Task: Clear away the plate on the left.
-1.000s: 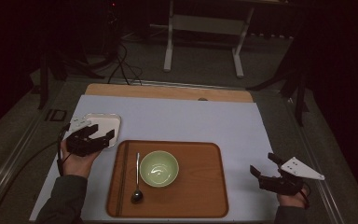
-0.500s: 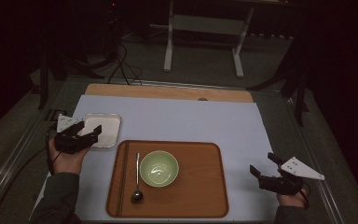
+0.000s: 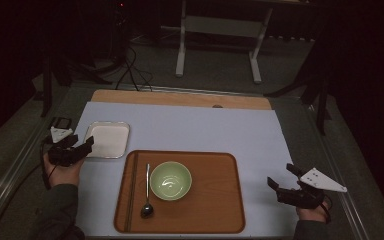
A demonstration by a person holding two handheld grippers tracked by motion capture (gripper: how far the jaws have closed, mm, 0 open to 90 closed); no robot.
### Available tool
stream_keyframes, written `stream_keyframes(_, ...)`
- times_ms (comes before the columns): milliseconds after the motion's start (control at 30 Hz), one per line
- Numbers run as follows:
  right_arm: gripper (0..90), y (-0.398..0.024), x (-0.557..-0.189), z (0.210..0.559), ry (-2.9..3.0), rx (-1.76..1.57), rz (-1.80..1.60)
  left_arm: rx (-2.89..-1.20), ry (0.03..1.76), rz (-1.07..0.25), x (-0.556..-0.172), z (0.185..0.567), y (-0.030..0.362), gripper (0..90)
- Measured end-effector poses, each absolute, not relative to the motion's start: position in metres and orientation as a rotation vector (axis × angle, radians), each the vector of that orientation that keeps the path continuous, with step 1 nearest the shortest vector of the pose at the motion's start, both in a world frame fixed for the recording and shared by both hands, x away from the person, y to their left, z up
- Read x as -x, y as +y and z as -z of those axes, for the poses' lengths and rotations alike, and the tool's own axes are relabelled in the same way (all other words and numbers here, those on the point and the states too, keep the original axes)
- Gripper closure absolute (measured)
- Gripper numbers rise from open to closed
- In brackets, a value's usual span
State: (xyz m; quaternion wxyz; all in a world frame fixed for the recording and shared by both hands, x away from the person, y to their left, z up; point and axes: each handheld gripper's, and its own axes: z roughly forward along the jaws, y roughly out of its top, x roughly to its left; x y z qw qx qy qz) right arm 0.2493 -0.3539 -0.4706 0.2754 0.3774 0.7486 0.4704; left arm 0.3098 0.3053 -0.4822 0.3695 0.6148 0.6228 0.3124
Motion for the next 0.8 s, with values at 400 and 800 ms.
stream_keyframes(400,13.7,-0.353,-0.250,0.472,2.018,-1.025,-1.258,-1.621,1.656,-0.748,-0.338,0.490,0.320,53.4)
stream_keyframes(800,13.7,-0.354,-0.248,0.472,2.012,-1.025,-1.263,-1.614,1.833,-0.679,-0.364,0.518,0.335,64.4)
